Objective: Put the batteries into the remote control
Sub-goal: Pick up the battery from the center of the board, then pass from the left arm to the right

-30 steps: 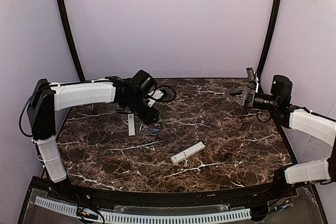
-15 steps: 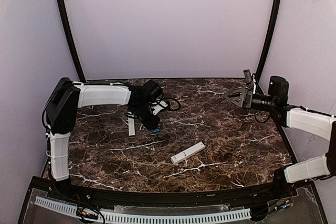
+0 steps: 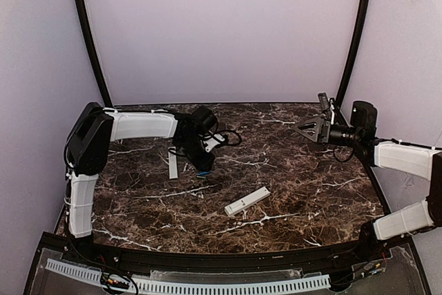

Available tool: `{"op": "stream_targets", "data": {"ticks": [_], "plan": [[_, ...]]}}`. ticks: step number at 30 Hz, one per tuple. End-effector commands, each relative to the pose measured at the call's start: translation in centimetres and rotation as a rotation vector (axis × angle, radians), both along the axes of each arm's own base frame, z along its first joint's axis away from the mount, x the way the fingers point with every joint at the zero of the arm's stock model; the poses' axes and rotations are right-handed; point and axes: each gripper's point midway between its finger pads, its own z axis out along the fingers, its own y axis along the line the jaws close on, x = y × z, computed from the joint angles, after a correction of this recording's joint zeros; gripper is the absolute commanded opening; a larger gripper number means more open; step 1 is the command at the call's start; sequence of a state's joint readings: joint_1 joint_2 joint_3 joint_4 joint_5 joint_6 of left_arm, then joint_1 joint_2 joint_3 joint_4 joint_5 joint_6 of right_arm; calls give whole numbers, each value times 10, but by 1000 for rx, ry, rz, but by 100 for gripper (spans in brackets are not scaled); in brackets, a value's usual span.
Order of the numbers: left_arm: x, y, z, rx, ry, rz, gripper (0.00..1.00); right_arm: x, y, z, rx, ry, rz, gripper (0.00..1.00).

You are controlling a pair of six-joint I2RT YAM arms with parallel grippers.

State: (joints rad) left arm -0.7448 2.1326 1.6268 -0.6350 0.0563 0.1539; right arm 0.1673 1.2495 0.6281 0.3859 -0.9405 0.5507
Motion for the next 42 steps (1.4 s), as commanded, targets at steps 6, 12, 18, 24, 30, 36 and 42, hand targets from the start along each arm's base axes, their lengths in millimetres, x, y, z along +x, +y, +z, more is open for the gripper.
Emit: {"op": "stream_targets", "data": {"ticks": [6,12,18,24,30,36,42], "plan": [[-8,-2,-12,16,58,-22,21,5,-1,0,8,-31,9,90],[0,0,-19,44,30,-14,12,6,0,-3,12,-21,14,90],[17,0,-16,51,-17,-9,1,6,-1,-4,14,-16,16,87],[35,-9,17,17,-82,18,0,3,-1,0,17,-15,17,84],[18,-51,114,-345,-70,23,0,-9,3,7,48,-12,68,75],[-13,-82,201,-717,-7,34,0,-28,16,28,72,-77,151,61],[-45,-97,270,-1004,20,-23,1,-51,38,48,90,-135,255,54]]}}
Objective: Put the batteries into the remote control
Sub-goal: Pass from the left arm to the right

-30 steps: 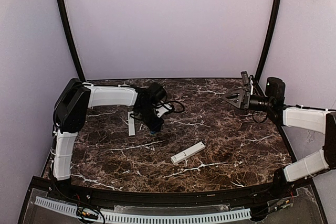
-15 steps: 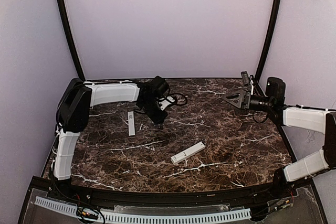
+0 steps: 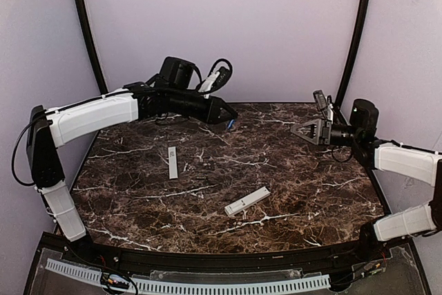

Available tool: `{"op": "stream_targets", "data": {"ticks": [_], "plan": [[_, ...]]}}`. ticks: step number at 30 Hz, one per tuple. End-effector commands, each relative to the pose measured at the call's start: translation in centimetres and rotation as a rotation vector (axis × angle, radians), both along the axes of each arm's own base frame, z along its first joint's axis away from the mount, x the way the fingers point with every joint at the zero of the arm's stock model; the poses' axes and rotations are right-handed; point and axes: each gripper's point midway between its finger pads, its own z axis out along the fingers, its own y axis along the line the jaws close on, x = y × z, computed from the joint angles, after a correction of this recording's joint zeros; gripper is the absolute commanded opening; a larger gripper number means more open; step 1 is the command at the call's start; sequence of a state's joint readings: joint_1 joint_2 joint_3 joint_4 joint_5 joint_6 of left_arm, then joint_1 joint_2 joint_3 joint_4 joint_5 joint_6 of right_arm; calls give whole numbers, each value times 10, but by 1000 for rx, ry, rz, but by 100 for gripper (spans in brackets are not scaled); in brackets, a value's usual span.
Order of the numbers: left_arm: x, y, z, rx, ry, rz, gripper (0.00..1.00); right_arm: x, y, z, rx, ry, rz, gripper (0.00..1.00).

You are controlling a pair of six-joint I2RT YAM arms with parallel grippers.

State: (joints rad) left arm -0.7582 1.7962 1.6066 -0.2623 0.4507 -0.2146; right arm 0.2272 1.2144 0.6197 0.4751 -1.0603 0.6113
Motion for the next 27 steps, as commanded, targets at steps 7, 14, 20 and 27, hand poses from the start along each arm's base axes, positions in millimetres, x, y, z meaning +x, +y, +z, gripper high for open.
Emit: {"op": "stream_targets", "data": {"ticks": [7,14,20,27], "plan": [[-51,-36,71,-384,7,-102,0,-32,37,34,72,-108,107,50],[-69,-57,83,-469,-2,-135,0,-40,64,47,107,-128,171,39],[-81,-67,84,-482,18,-192,0,-41,68,53,115,-138,193,32],[-83,-68,82,-481,27,-199,0,-56,74,62,140,-168,278,26]]}}
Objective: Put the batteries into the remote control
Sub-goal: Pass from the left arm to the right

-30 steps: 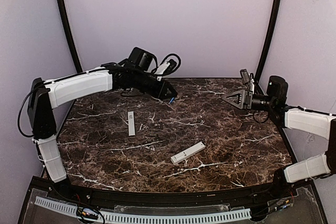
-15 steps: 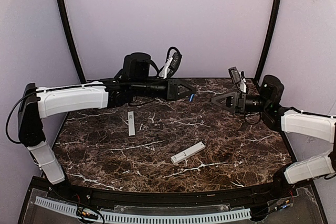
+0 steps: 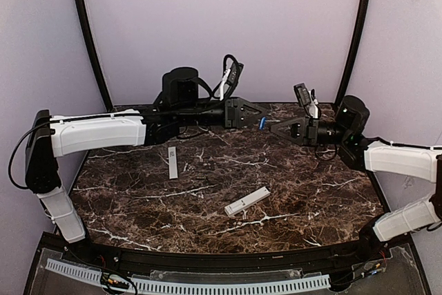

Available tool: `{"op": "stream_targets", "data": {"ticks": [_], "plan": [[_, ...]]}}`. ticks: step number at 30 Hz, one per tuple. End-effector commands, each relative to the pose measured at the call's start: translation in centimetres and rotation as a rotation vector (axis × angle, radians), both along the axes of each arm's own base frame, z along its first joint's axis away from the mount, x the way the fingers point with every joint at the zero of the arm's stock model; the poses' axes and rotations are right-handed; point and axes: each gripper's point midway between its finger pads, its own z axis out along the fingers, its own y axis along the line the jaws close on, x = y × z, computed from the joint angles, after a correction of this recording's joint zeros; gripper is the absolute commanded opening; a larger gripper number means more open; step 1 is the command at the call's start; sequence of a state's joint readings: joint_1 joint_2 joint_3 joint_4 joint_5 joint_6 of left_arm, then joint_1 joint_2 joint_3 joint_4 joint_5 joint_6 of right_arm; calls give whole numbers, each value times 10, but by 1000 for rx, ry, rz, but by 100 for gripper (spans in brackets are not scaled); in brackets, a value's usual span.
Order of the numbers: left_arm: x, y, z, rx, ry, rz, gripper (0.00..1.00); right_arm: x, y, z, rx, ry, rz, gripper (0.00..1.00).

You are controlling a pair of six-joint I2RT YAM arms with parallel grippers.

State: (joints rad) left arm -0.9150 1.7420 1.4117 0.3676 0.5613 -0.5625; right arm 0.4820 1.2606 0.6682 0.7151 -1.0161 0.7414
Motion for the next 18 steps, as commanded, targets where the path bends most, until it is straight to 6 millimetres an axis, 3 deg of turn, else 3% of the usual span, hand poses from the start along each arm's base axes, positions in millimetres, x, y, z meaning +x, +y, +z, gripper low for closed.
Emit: {"op": "stream_targets", "data": {"ticks": [1,18], "plan": [[-6,-5,7,-27,-4,-33,0,-12,7,20,42,-68,77,26],[-15,-14,2,-13,12,-90,0,-10,12,18,45,-53,98,19]]}}
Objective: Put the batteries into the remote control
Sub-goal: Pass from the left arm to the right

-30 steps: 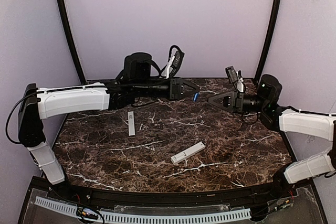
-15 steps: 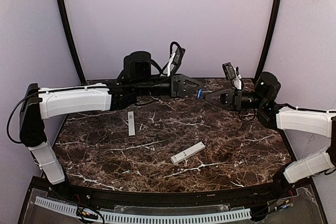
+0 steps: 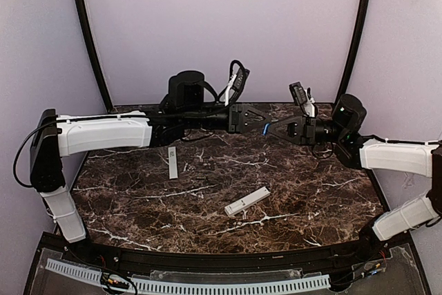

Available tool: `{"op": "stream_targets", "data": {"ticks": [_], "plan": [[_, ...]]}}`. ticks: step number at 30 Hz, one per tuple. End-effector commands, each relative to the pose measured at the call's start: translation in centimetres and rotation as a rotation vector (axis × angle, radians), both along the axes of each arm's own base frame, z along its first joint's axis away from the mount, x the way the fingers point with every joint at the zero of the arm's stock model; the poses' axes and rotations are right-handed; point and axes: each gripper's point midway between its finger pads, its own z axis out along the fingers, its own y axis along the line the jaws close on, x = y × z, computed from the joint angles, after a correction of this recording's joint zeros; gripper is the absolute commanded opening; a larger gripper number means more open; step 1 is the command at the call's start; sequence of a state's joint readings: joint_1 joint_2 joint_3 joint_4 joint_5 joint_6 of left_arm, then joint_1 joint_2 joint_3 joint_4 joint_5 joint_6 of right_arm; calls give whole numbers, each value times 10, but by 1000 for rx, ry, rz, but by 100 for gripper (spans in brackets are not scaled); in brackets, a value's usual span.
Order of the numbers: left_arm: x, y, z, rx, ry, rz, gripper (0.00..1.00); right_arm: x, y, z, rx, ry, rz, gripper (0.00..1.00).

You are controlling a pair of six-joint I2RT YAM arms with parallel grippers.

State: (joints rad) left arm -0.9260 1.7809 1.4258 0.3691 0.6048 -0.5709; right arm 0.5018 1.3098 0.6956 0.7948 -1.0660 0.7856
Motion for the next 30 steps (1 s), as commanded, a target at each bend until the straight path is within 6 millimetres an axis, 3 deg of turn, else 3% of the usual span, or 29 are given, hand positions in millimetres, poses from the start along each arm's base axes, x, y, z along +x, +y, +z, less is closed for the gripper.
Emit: {"op": "stream_targets", "data": {"ticks": [1,10,19,25,28,30], "plan": [[-8,-3,14,-30,-11,-36,0,-4,3,11,23,-42,27,18],[-8,-5,14,-31,-6,-45,0,-5,3,13,26,-52,31,16],[-9,-7,13,-22,-3,-53,3,-6,2,13,25,-48,36,1],[-7,-5,13,-10,-18,-34,26,-5,2,16,30,-48,26,0],[-8,-2,14,-1,-36,-25,43,-5,1,16,31,-47,21,0],[-7,2,17,7,-59,-8,48,-5,1,16,29,-47,18,0]]}}
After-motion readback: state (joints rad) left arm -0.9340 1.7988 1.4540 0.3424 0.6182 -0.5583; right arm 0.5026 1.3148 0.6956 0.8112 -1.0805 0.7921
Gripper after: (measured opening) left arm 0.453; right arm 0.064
